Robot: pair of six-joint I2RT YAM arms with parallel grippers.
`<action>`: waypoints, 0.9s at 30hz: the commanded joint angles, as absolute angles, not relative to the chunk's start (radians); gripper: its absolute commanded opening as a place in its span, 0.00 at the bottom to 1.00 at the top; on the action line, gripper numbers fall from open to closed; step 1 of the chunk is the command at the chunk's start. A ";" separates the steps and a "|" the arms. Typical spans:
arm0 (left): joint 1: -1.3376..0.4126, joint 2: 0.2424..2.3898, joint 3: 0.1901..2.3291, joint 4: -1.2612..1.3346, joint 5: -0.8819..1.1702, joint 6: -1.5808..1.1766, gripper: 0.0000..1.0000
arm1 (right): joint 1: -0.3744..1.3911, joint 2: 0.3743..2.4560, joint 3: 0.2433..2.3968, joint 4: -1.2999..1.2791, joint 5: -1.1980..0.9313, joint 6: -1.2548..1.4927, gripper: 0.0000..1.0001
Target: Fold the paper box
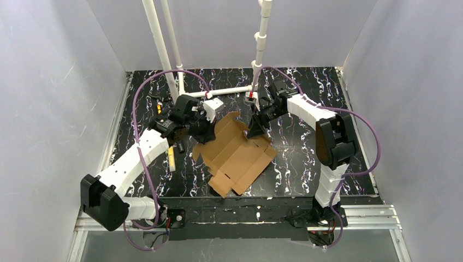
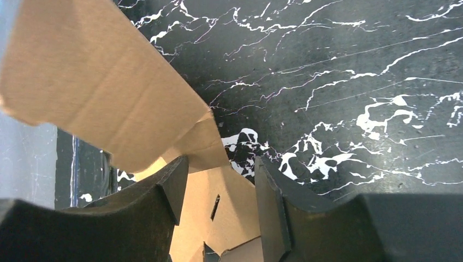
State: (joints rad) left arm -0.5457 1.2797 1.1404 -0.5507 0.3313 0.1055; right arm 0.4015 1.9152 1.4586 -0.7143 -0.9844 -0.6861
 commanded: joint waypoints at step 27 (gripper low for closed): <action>-0.549 1.115 1.023 -0.357 0.436 0.168 0.00 | 0.417 2.046 1.689 -1.416 -1.251 -1.402 0.55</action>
